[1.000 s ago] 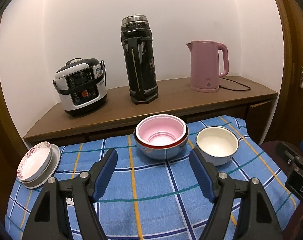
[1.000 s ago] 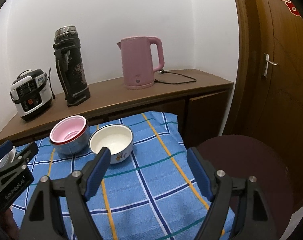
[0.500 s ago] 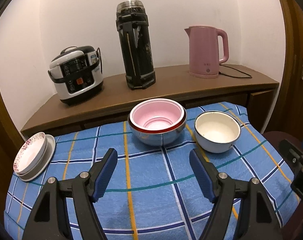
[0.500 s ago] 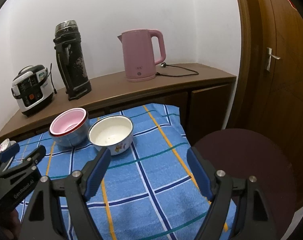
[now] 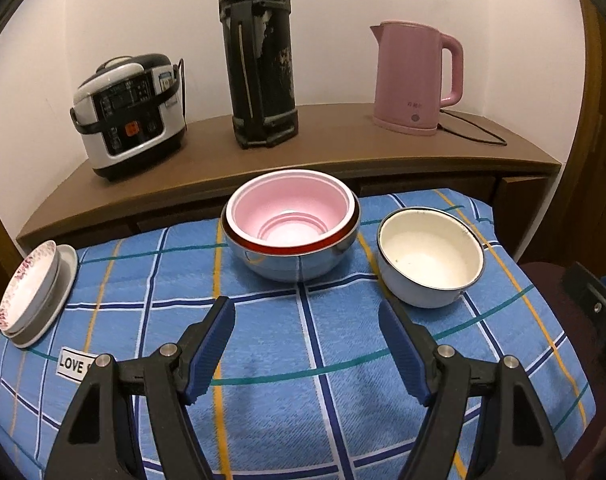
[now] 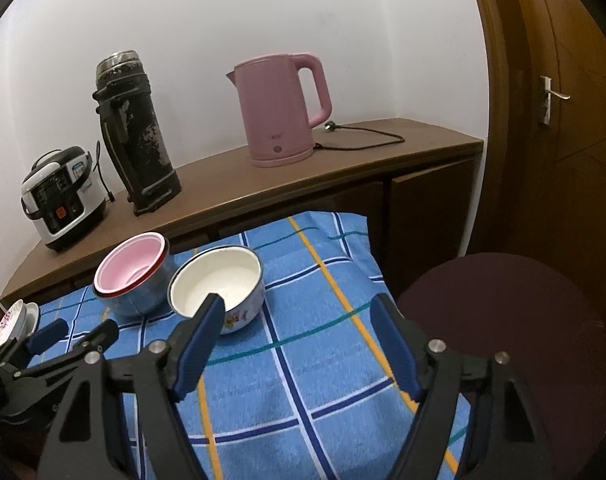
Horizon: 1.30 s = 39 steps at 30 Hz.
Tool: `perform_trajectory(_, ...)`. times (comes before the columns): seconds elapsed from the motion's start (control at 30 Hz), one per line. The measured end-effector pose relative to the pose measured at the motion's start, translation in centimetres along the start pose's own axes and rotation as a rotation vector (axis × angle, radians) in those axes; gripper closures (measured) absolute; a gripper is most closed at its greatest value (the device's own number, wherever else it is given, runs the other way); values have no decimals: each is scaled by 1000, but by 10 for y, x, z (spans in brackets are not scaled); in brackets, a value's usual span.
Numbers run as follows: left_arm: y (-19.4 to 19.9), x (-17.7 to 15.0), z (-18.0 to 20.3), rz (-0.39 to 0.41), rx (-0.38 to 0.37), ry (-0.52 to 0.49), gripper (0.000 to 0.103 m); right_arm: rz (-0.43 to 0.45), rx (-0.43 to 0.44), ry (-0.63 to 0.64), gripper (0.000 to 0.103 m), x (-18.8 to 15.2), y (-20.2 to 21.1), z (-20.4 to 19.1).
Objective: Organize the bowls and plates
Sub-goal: 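Move the right gripper to the rim of the white enamel bowl, then grasp the white enamel bowl rim with the right gripper and lift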
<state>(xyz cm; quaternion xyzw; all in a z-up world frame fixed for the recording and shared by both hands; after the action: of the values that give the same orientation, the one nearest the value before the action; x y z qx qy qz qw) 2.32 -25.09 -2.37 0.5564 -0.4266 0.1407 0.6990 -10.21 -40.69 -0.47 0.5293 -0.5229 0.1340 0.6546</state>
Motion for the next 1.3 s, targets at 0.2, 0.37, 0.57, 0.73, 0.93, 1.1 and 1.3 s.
perform_trajectory(0.2, -13, 1, 1, -38, -9, 29, 27, -16, 28, -8, 45, 3, -11, 4)
perform_trajectory(0.37, -17, 2, 3, -51, -19, 41, 27, -17, 58, -29, 52, 3, -14, 7)
perform_trajectory(0.57, -19, 6, 2, -56, -66, 93, 27, -24, 113, -18, 52, 9, -23, 4)
perform_trajectory(0.73, -19, 18, -1, -39, -102, 166, 27, -38, 143, -56, 51, 15, -39, 2)
perform_trajectory(0.93, -37, 24, 13, -90, -132, 180, 36, -60, 143, -22, 50, 20, -64, -10)
perform_trajectory(1.1, -54, 18, 22, -153, -112, 207, 49, -96, 166, -35, 52, 22, -83, -7)
perform_trajectory(1.3, -64, 19, 30, -173, -111, 235, 59, -134, 185, -31, 56, 25, -100, -8)
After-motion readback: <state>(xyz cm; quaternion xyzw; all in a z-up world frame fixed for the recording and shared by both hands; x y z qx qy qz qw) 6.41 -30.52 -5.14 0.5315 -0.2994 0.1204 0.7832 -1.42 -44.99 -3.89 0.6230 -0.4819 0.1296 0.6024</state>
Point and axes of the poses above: each gripper's, at about its wrist camera, not at the fingertips, and y roughly against the way its jaws point, z to its right, x to its top, the point moved 2 cm from there along -y, roughly the way its jaws point, and after that the axes turned 4 degrees about y, right-handed, at the moved point
